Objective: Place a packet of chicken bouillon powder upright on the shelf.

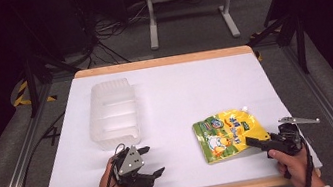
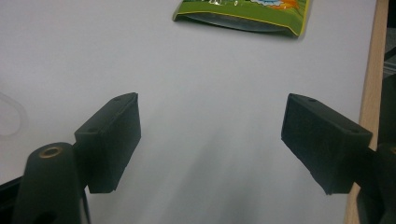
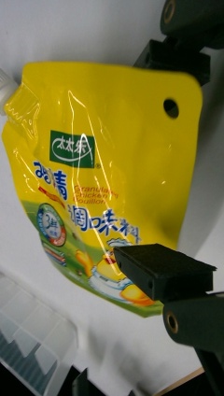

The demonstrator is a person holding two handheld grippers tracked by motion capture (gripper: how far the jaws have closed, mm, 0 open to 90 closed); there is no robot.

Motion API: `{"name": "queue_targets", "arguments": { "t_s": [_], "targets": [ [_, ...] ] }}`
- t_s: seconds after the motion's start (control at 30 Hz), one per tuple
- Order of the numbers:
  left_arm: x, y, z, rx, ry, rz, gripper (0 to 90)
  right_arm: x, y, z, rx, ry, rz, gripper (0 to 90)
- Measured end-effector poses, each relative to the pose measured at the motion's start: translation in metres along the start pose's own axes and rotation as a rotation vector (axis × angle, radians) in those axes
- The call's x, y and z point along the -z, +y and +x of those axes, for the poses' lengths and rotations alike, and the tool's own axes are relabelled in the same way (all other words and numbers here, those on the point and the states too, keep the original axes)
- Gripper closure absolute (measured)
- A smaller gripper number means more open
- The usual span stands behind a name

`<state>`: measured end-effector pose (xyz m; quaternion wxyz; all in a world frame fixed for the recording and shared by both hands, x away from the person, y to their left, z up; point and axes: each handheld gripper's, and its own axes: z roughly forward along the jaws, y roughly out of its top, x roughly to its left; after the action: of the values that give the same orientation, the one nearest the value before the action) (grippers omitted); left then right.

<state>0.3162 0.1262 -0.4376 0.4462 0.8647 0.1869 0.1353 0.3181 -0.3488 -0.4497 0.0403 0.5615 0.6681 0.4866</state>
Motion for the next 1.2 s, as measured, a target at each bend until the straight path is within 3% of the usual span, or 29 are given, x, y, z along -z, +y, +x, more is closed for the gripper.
{"name": "queue_targets", "arguments": {
  "t_s": [0.13,0.23,0.27,0.33,0.4,0.43,0.57,0.63,0.8,0.9,0.93,1.07,1.1,1.13,1.17,1.2],
  "targets": [
    [-0.002,0.000,0.001,0.006,-0.004,0.000,20.4,-0.005,0.003,0.000,-0.041,-0.012,-0.029,36.9],
    [-0.003,0.002,0.001,0.001,-0.006,0.005,20.5,-0.010,0.008,0.000,-0.052,-0.054,-0.058,52.9],
    [-0.003,0.002,0.001,0.001,-0.006,0.005,20.5,-0.010,0.008,0.000,-0.052,-0.054,-0.058,52.9],
    [-0.004,0.003,0.000,0.005,-0.006,0.003,20.6,-0.013,0.011,0.000,-0.050,-0.063,-0.070,64.8],
    [-0.005,0.004,0.001,0.010,-0.006,0.005,20.8,-0.015,0.013,0.002,-0.040,-0.065,-0.087,70.1],
    [-0.006,0.005,0.001,0.013,-0.008,0.000,21.1,-0.016,0.015,0.005,-0.021,-0.064,-0.093,76.4],
    [-0.010,0.013,0.007,0.026,-0.024,-0.016,21.6,-0.010,0.023,0.020,0.068,-0.033,-0.148,86.4],
    [-0.014,0.018,0.009,0.033,-0.034,-0.024,21.6,-0.006,0.026,0.030,0.107,-0.012,-0.173,89.0],
    [-0.027,0.032,0.009,0.020,-0.057,-0.025,21.6,0.003,0.038,0.066,0.274,0.049,-0.214,90.0],
    [-0.035,0.040,0.008,0.009,-0.068,-0.024,21.5,0.004,0.042,0.085,0.351,0.074,-0.216,90.0],
    [-0.035,0.040,0.008,0.009,-0.068,-0.024,21.5,0.004,0.042,0.085,0.351,0.074,-0.216,90.0],
    [-0.042,0.050,0.009,0.006,-0.075,-0.036,21.5,0.005,0.047,0.104,0.428,0.092,-0.203,90.0],
    [-0.045,0.054,0.011,0.006,-0.071,-0.039,21.0,0.005,0.049,0.114,0.475,0.092,-0.192,90.0],
    [-0.045,0.054,0.011,0.006,-0.071,-0.039,20.9,0.005,0.049,0.114,0.475,0.092,-0.192,90.0],
    [-0.045,0.056,0.013,0.012,-0.072,-0.044,21.0,0.005,0.052,0.125,0.527,0.097,-0.181,90.0],
    [-0.045,0.056,0.013,0.012,-0.072,-0.044,20.7,0.005,0.052,0.125,0.527,0.097,-0.181,90.0]
  ]
}}
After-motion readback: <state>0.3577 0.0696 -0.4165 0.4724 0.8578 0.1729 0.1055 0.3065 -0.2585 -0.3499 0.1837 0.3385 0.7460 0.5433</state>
